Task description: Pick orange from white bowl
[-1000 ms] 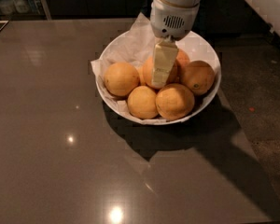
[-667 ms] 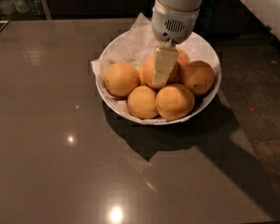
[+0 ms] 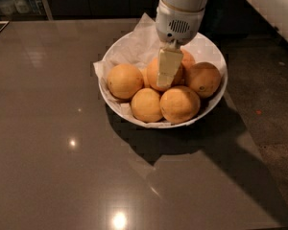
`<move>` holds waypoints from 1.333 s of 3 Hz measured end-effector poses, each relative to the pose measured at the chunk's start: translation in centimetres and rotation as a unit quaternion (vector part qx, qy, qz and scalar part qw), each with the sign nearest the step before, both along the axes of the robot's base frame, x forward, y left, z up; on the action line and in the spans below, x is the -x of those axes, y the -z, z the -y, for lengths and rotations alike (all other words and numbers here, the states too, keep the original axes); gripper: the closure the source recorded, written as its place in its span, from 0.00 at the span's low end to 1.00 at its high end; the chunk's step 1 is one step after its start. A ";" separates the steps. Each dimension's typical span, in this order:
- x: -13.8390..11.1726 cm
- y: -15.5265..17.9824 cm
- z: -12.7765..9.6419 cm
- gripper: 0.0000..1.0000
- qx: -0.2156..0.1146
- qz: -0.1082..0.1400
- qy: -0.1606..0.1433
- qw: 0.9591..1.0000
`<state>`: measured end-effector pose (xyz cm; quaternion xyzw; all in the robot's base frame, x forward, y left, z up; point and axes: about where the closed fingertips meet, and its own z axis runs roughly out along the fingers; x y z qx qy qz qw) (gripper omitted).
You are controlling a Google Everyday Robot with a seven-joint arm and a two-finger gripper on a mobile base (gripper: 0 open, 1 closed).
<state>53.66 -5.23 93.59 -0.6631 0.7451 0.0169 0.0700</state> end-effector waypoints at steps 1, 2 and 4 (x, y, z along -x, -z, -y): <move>1.1 -1.7 0.1 1.00 -0.025 0.044 -0.018 0.999; 4.4 -5.1 1.2 1.00 -0.070 0.101 -0.044 0.991; 5.2 -6.2 1.2 1.00 -0.076 0.120 -0.060 0.988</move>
Offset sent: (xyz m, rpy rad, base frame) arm -0.0927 -0.0335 0.0934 0.2570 -0.3182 0.1475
